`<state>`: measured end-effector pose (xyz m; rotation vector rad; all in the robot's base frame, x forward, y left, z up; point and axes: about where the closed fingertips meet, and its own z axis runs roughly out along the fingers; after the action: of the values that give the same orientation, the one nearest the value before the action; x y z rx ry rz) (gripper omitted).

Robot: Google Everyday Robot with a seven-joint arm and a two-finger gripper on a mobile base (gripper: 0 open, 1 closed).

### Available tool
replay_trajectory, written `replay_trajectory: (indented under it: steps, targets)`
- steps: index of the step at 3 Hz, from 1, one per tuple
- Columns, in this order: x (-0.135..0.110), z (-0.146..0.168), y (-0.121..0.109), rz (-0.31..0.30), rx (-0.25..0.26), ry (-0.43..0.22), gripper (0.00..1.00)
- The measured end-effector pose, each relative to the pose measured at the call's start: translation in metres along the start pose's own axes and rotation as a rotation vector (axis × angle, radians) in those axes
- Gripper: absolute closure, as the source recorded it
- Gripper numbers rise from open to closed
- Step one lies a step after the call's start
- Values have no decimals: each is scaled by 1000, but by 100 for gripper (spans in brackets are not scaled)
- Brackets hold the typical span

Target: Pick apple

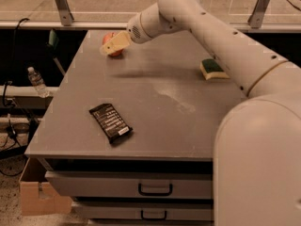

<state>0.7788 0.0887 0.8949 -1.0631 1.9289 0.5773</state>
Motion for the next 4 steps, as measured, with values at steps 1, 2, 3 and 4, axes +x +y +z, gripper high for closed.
replay_trajectory:
  steps: [1,2,3,4]
  targets:
    - [-7,26,-4,38,-25,-12,0]
    - [-9,46,-13,32,-34,-16,0]
    - [0,54,-26,13,-27,-4,16]
    - [11,58,-34,-5,-26,1,41]
